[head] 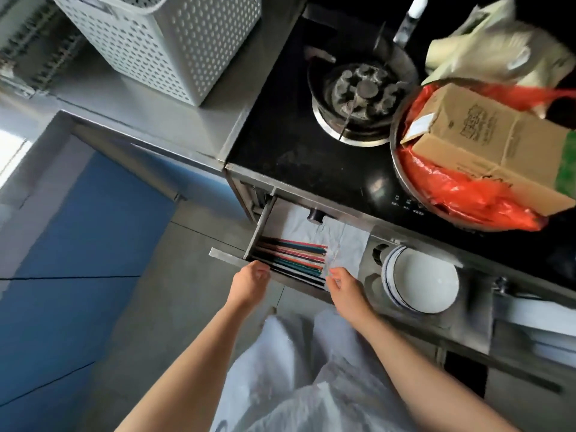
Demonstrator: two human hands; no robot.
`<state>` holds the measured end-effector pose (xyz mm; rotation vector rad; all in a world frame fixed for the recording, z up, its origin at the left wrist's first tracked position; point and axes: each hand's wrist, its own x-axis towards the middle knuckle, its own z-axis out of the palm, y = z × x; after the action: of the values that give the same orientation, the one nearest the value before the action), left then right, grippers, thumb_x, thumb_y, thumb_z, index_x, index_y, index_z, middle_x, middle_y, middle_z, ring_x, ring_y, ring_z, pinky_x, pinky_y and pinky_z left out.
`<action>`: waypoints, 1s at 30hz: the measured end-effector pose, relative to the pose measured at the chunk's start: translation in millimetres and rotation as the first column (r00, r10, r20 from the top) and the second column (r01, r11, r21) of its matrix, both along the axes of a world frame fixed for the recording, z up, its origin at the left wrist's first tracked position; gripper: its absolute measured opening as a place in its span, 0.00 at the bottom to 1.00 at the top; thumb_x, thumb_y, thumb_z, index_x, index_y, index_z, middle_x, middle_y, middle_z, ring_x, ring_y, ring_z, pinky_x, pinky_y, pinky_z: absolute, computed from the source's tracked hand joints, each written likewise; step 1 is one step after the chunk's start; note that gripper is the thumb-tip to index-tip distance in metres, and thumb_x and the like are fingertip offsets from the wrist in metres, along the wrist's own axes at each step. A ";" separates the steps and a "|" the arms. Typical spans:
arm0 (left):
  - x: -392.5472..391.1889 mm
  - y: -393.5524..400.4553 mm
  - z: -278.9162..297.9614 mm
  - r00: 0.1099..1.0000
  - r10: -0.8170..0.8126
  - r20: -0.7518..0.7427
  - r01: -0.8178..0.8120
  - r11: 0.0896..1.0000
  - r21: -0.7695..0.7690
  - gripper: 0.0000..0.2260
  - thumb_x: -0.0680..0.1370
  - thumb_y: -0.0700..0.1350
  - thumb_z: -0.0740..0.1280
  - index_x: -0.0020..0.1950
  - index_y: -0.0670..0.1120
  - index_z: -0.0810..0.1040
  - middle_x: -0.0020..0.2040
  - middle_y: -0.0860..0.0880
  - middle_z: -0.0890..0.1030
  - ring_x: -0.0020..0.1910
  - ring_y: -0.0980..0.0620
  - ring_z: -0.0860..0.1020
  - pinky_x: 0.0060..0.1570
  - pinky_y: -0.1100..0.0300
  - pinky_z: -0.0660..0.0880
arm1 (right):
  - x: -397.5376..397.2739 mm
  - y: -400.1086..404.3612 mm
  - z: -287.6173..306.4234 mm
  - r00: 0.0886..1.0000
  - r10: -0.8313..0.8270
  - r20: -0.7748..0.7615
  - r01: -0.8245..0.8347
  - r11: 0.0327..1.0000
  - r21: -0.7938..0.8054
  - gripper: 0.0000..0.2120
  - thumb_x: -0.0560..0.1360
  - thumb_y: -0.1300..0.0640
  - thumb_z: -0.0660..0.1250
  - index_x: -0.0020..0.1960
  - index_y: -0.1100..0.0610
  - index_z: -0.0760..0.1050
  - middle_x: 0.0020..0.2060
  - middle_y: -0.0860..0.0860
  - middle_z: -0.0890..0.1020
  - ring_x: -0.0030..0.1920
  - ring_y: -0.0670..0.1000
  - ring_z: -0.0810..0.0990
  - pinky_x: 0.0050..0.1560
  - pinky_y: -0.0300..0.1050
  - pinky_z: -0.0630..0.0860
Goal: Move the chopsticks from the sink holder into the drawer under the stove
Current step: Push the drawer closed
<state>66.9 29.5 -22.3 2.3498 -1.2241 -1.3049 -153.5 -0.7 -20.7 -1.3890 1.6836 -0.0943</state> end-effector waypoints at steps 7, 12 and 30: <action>16.5 -1.4 3.4 0.865 0.323 -0.383 -0.256 0.942 0.216 0.07 0.81 0.38 0.60 0.49 0.43 0.78 0.47 0.43 0.84 0.35 0.52 0.83 0.38 0.60 0.75 | 6.9 32.7 15.9 0.457 -0.845 0.278 0.682 0.534 0.500 0.06 0.80 0.59 0.60 0.51 0.60 0.73 0.48 0.59 0.80 0.51 0.59 0.79 0.55 0.52 0.75; 15.7 3.2 3.2 0.768 0.448 -0.457 -0.257 0.870 0.421 0.09 0.82 0.43 0.61 0.57 0.42 0.77 0.51 0.43 0.85 0.39 0.49 0.85 0.51 0.54 0.79 | -13.3 57.1 20.5 0.040 -0.968 0.246 0.648 0.212 0.732 0.11 0.81 0.59 0.56 0.61 0.63 0.67 0.52 0.61 0.77 0.57 0.61 0.75 0.62 0.55 0.70; -15.7 -13.0 -75.3 0.314 0.850 -0.423 -0.636 0.519 0.571 0.08 0.83 0.34 0.56 0.46 0.36 0.70 0.43 0.34 0.76 0.42 0.40 0.77 0.64 0.44 0.73 | -51.5 34.4 -53.7 -0.445 -0.895 -0.021 0.515 -0.275 0.812 0.29 0.82 0.49 0.54 0.74 0.67 0.54 0.73 0.68 0.58 0.73 0.67 0.59 0.72 0.64 0.55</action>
<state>51.2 16.5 -97.6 1.8041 0.3722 -1.7179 -205.0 33.6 -74.5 0.8998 1.3506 -0.9635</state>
